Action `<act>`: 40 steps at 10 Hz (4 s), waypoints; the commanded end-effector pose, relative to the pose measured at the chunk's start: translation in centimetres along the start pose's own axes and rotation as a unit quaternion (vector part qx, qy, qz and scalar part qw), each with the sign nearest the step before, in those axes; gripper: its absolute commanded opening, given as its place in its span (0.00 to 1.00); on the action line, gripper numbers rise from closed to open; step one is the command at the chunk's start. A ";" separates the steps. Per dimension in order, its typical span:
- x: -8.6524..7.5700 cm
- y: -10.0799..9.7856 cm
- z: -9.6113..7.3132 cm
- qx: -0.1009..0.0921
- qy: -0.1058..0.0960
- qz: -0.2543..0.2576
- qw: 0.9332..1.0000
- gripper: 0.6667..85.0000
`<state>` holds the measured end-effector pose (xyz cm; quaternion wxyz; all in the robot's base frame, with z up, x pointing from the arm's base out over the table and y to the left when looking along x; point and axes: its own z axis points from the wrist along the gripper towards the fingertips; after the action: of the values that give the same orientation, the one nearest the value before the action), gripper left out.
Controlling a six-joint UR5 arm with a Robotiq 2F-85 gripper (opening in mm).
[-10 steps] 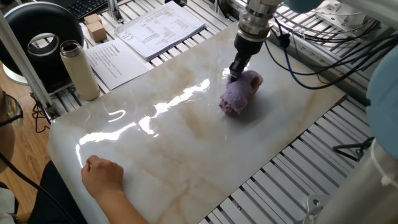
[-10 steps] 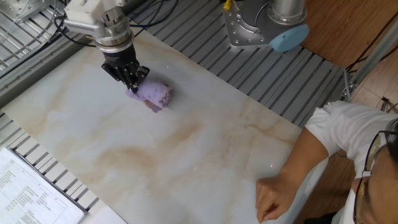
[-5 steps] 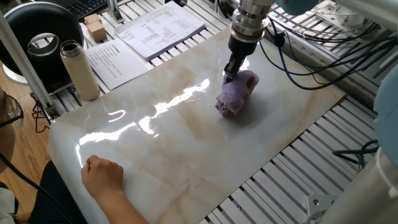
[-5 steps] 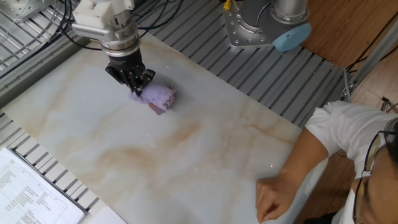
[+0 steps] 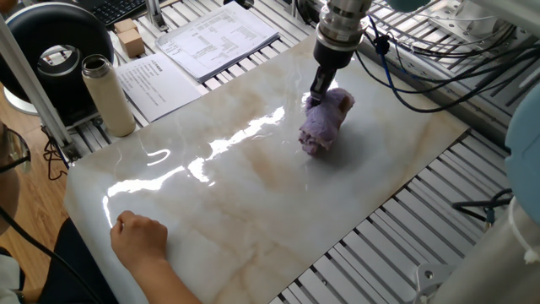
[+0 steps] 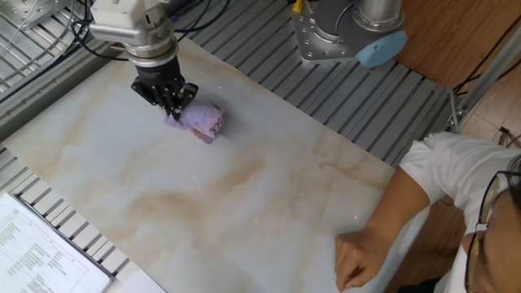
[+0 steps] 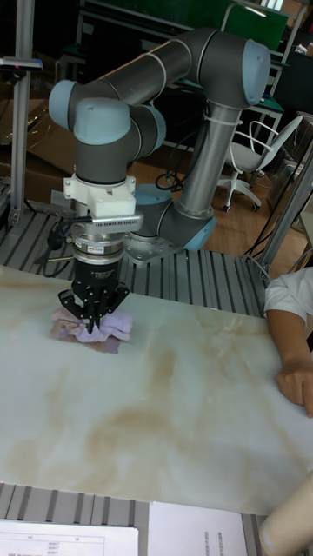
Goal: Clean the table with a cloth
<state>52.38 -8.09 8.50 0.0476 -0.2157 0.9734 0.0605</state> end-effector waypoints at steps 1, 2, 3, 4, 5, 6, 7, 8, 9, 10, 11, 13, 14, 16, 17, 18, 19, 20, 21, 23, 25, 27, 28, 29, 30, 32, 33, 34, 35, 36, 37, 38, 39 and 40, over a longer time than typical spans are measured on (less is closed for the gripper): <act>-1.6 0.6 -0.4 -0.018 -0.032 0.014 0.999 0.01; -2.4 1.0 -0.5 -0.027 -0.047 0.018 0.998 0.01; -2.9 1.1 -0.5 -0.029 -0.057 0.025 0.998 0.01; -2.7 0.9 -0.5 -0.024 -0.055 0.025 0.998 0.01; -4.0 1.2 -0.3 -0.026 -0.053 0.026 0.998 0.01; -6.6 1.9 -0.5 -0.027 -0.047 0.027 0.998 0.01; -8.9 2.9 -0.8 -0.029 -0.041 0.030 0.998 0.01; -10.6 3.6 -1.3 -0.022 -0.030 0.031 0.999 0.01; -12.0 4.8 -1.9 -0.021 -0.021 0.039 0.999 0.01; -13.2 6.1 -2.3 -0.020 -0.016 0.046 0.999 0.01; -14.0 6.9 -2.7 -0.019 -0.013 0.049 0.999 0.01; -15.7 7.8 -3.1 -0.021 -0.019 0.037 0.999 0.01; -17.0 7.6 -2.6 -0.021 -0.031 0.021 0.999 0.01; -17.6 6.9 -1.4 -0.022 -0.033 0.025 0.999 0.01; -16.7 6.7 -1.3 -0.017 -0.017 0.033 0.999 0.01; -16.6 7.1 -1.3 -0.026 -0.015 0.029 0.999 0.01; -16.8 7.0 -1.3 -0.023 -0.018 0.025 0.999 0.01; -17.7 7.0 -0.7 -0.027 -0.031 0.026 0.999 0.01; -18.6 6.8 0.5 -0.030 -0.042 0.027 0.998 0.01; -18.5 5.8 2.4 -0.030 -0.042 0.033 0.998 0.01; -17.5 5.4 3.7 -0.044 -0.052 0.033 0.997 0.01; -15.7 4.9 5.8 -0.042 -0.064 0.041 0.996 0.01; -14.4 4.8 6.8 -0.041 -0.067 0.043 0.996 0.01; -12.5 4.9 7.2 -0.041 -0.066 0.047 0.996 0.01; -10.0 5.4 7.5 -0.038 -0.060 0.048 0.996 0.01; -5.5 6.3 8.0 -0.026 -0.055 0.052 0.997 0.01; -3.6 6.3 8.3 -0.015 -0.052 0.053 0.997 0.01; -1.9 6.4 8.2 -0.009 -0.047 0.056 0.997 0.01; -1.0 6.1 7.8 -0.010 -0.036 0.056 0.998 0.01; -1.0 6.2 7.4 -0.014 -0.035 0.059 0.998 0.01; -0.9 6.0 7.0 -0.010 -0.032 0.054 0.998 0.01; -0.7 5.2 6.3 0.003 -0.021 0.050 0.999 0.01; -0.4 4.7 6.0 0.009 -0.011 0.042 0.999 0.01; -0.2 4.9 6.0 0.006 -0.006 0.032 0.999 0.01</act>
<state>51.61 -1.97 2.50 0.0640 -0.1735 0.9806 0.0652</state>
